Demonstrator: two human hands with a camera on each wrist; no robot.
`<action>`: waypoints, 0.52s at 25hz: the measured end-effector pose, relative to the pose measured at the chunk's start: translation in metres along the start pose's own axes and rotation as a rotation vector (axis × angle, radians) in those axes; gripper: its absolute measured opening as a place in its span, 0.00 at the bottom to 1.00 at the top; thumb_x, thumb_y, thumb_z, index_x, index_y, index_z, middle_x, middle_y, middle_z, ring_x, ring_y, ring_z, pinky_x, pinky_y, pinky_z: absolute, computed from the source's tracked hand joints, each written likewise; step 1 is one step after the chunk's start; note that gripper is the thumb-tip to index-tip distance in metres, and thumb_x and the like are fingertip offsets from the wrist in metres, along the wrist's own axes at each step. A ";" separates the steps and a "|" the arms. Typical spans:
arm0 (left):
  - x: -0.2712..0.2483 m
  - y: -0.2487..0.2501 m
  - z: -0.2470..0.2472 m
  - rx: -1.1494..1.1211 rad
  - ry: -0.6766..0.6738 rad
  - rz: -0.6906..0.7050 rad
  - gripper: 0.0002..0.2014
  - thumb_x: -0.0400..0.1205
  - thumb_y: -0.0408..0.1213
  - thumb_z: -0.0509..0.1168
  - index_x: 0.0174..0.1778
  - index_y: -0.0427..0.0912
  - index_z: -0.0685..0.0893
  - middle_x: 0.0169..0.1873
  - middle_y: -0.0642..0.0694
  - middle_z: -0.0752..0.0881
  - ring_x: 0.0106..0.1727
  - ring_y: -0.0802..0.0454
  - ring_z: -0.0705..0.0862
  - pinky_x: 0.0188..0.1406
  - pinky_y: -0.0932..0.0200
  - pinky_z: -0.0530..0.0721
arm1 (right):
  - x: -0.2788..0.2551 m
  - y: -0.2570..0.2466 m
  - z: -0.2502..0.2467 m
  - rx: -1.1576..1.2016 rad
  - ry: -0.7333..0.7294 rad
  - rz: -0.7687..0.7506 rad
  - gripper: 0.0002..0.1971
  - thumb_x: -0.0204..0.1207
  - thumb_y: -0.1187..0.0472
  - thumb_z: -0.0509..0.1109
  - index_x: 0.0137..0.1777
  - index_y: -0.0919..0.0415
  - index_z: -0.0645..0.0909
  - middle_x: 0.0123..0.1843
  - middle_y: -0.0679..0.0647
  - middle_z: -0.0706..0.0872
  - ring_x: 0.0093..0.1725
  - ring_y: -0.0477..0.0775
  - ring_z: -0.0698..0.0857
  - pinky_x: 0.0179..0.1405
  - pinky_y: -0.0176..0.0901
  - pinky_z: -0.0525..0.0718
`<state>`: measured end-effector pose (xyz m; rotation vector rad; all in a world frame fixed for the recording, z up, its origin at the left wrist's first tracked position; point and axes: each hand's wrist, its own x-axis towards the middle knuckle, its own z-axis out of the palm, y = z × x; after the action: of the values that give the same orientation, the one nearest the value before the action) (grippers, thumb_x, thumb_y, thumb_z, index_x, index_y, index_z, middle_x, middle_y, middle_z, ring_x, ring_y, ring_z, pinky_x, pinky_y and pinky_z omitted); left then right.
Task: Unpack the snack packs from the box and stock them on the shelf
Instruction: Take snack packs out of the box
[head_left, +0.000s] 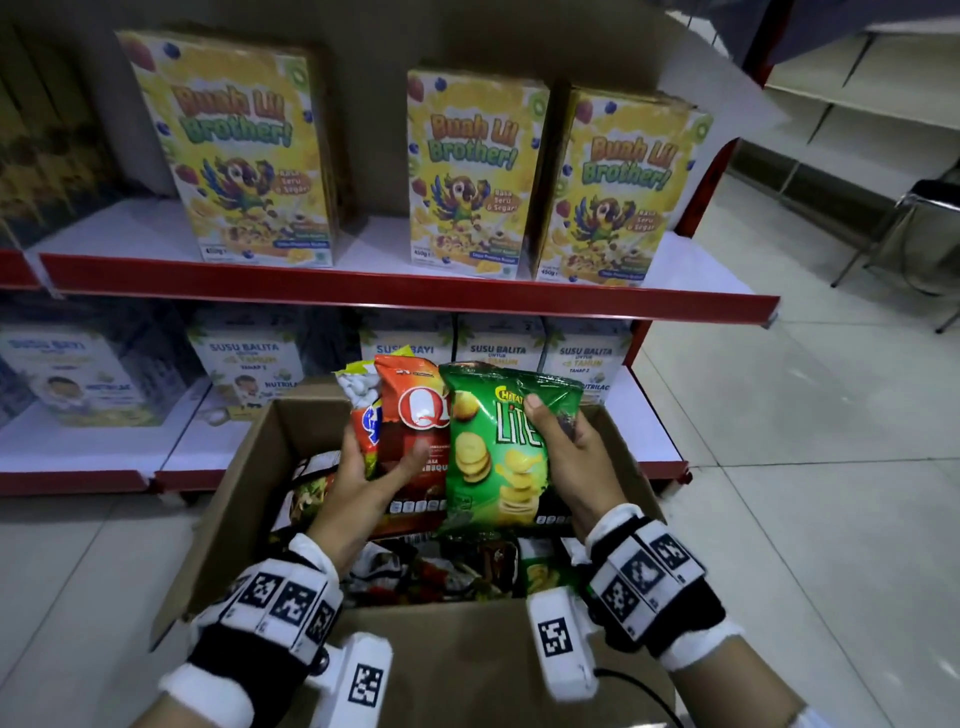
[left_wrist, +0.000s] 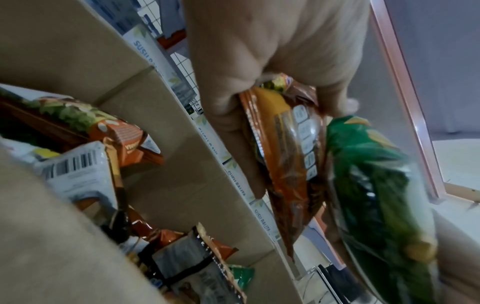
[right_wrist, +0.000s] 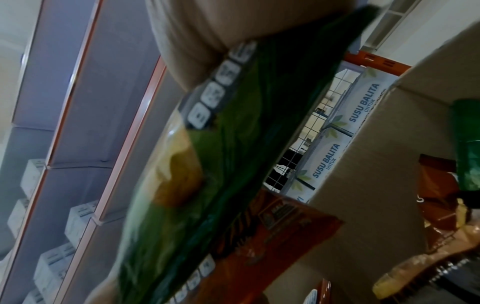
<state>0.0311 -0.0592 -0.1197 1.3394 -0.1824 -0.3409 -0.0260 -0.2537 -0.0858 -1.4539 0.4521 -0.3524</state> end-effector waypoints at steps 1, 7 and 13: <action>-0.002 -0.001 0.004 0.013 -0.005 0.014 0.64 0.43 0.68 0.80 0.77 0.58 0.62 0.65 0.52 0.83 0.65 0.51 0.83 0.67 0.47 0.79 | -0.001 0.000 0.002 -0.008 0.006 -0.007 0.28 0.68 0.38 0.73 0.64 0.54 0.82 0.61 0.50 0.88 0.64 0.53 0.84 0.71 0.60 0.76; -0.006 -0.015 0.018 0.090 -0.015 0.071 0.48 0.54 0.41 0.84 0.70 0.45 0.67 0.48 0.59 0.88 0.48 0.60 0.89 0.38 0.69 0.86 | -0.011 0.012 0.005 0.102 -0.106 0.069 0.44 0.55 0.31 0.79 0.73 0.43 0.73 0.70 0.50 0.82 0.71 0.55 0.79 0.73 0.63 0.73; -0.008 -0.021 0.011 0.134 0.012 0.053 0.63 0.40 0.74 0.77 0.71 0.53 0.65 0.58 0.59 0.83 0.55 0.68 0.83 0.55 0.65 0.80 | -0.014 0.014 -0.001 0.047 -0.013 0.058 0.51 0.56 0.31 0.73 0.79 0.53 0.67 0.75 0.51 0.76 0.75 0.53 0.74 0.77 0.60 0.68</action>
<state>0.0167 -0.0708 -0.1369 1.4659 -0.2340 -0.2801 -0.0396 -0.2466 -0.0988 -1.3943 0.4716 -0.3050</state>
